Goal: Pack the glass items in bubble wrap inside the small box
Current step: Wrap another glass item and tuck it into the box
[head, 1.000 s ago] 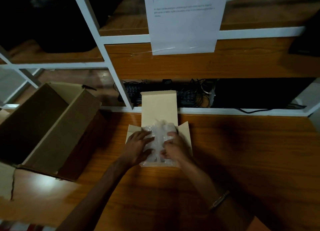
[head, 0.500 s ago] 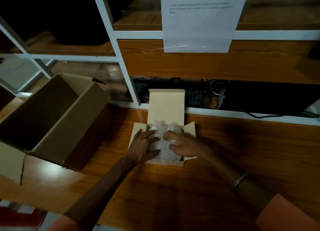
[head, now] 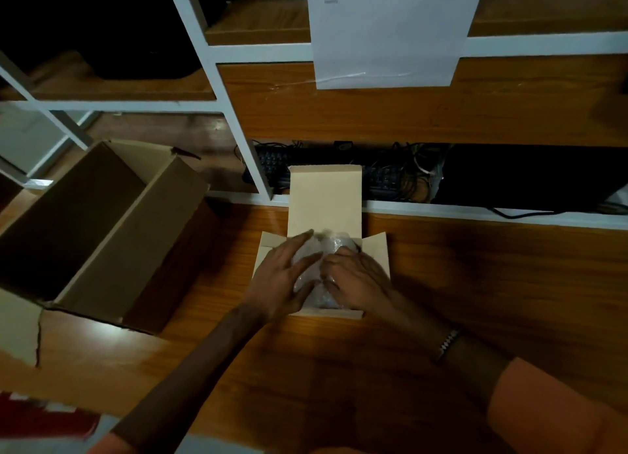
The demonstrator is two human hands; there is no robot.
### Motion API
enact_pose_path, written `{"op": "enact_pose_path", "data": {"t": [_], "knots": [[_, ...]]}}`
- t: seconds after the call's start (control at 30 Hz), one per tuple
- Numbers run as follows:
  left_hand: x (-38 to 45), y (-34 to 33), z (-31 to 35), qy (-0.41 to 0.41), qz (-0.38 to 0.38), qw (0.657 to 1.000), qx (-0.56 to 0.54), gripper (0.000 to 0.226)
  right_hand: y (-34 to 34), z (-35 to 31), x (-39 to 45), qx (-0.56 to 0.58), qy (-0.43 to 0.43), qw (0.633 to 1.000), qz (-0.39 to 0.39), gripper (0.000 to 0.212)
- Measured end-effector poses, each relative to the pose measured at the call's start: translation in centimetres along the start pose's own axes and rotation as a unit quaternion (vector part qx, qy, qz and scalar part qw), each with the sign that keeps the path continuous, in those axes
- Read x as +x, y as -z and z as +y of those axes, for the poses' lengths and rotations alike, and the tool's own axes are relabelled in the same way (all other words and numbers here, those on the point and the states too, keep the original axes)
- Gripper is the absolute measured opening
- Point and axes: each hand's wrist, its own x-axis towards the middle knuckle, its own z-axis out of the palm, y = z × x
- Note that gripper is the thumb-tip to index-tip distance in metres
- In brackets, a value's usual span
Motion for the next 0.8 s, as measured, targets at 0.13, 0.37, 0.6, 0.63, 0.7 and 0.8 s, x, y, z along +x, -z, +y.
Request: {"op": "enact_pose_path", "data": {"t": [0.13, 0.37, 0.6, 0.63, 0.7, 0.8], "knots": [[1.2, -0.8, -0.7, 0.0, -0.078, 0.995, 0.058, 0.064, 1.1, 0.8, 0.4, 0.084, -0.038, 0.996, -0.018, 0.014], [2.0, -1.3, -1.8, 0.03, -0.104, 0.993, 0.048, 0.077, 1.9, 1.4, -0.9, 0.12, -0.111, 0.986, -0.034, 0.072], [1.5, -2.4, -1.4, 0.056, -0.078, 0.993, 0.067, 0.066, 1.6, 0.8, 1.0, -0.09, -0.082, 0.991, -0.06, 0.07], [1.5, -2.5, -1.3, 0.063, -0.076, 0.993, 0.071, 0.065, 1.5, 0.9, 1.3, -0.089, -0.081, 0.991, -0.053, 0.067], [1.5, -2.7, -1.1, 0.076, -0.072, 0.992, 0.077, 0.062, 1.2, 0.9, 1.9, -0.08, -0.083, 0.992, -0.046, 0.063], [1.4, -3.4, -1.0, 0.1, -0.075, 0.989, 0.075, 0.061, 0.1, 0.8, 2.4, -0.073, -0.085, 0.993, -0.037, 0.067]]}}
